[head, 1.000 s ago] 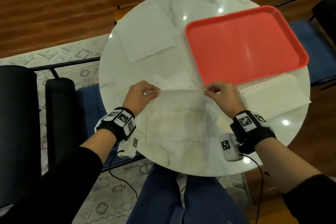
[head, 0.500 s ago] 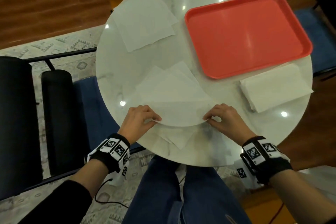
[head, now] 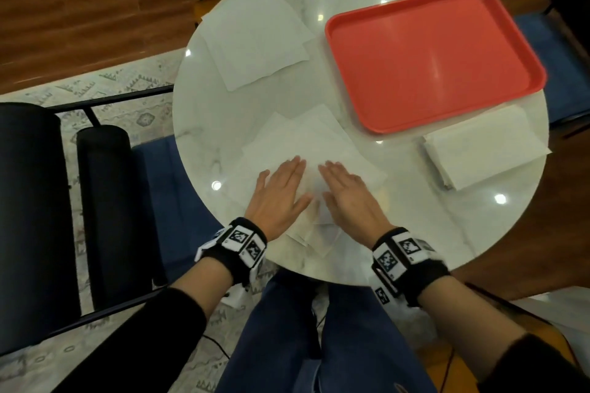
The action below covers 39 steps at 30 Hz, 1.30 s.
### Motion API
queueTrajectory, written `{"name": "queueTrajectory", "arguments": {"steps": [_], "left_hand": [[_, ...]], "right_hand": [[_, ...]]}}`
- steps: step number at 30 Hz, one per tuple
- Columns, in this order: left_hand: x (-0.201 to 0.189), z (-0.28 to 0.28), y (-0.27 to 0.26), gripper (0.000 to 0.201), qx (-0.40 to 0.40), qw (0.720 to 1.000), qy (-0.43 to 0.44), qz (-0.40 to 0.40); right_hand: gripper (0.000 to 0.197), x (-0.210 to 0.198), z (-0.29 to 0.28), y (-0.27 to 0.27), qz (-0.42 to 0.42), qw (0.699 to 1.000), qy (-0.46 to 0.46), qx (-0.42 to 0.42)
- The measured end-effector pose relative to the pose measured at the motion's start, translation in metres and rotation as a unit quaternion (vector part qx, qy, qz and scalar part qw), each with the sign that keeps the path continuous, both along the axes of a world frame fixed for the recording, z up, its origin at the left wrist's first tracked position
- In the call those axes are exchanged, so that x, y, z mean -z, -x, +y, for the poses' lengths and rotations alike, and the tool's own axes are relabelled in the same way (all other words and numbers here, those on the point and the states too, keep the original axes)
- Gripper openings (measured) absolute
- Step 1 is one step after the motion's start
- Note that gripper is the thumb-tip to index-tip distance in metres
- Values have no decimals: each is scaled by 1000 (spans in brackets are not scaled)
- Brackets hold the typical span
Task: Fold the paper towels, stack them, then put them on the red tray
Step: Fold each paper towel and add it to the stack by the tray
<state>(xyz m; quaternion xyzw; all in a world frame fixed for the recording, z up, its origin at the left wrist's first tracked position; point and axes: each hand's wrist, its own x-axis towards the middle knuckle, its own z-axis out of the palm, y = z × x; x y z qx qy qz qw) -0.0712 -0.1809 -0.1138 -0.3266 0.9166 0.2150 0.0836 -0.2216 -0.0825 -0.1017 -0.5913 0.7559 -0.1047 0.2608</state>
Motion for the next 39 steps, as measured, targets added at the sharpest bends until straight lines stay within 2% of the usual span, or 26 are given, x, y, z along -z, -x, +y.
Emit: {"name": "queueTrajectory", "arguments": {"steps": [2,6,11,14,18,22,26,29,32,34,35,39], "left_hand": [[9,6,8,66,14,998,-5,-58],[23,8,3,68,30,995,16,-94],[20,6,2,68,30,993,24,-112],[16,7,5,62,12,995,35,-98],[4,3,14,50,-29,994,107,-18],[-12,-11,23,50,-71,995,46,-46],[-28,-18,33,26,-78,996,-2,-36],[-47,-21,44,20,-80,996,-47,15],[-72,-26,56,18,-106,985,-113,77],[-87,-31,64,14,-135,964,-184,133],[-94,-34,68,11,-152,949,-221,166],[-114,-39,85,7,-184,914,-257,256]], "right_hand": [[60,11,0,-11,17,997,-58,-46],[59,23,8,-3,79,990,-98,-63],[60,24,22,23,105,985,-139,13],[71,23,24,27,112,981,-154,19],[60,19,20,21,102,983,-149,33],[60,10,16,22,106,982,-157,27],[63,-5,4,30,116,980,-161,21],[55,-22,-8,46,67,986,-144,57],[32,-43,-13,75,-8,985,-111,128],[10,-53,-9,101,-98,978,-58,172],[4,-57,-6,113,-150,970,-29,188],[17,-70,13,161,-318,907,64,268]]}}
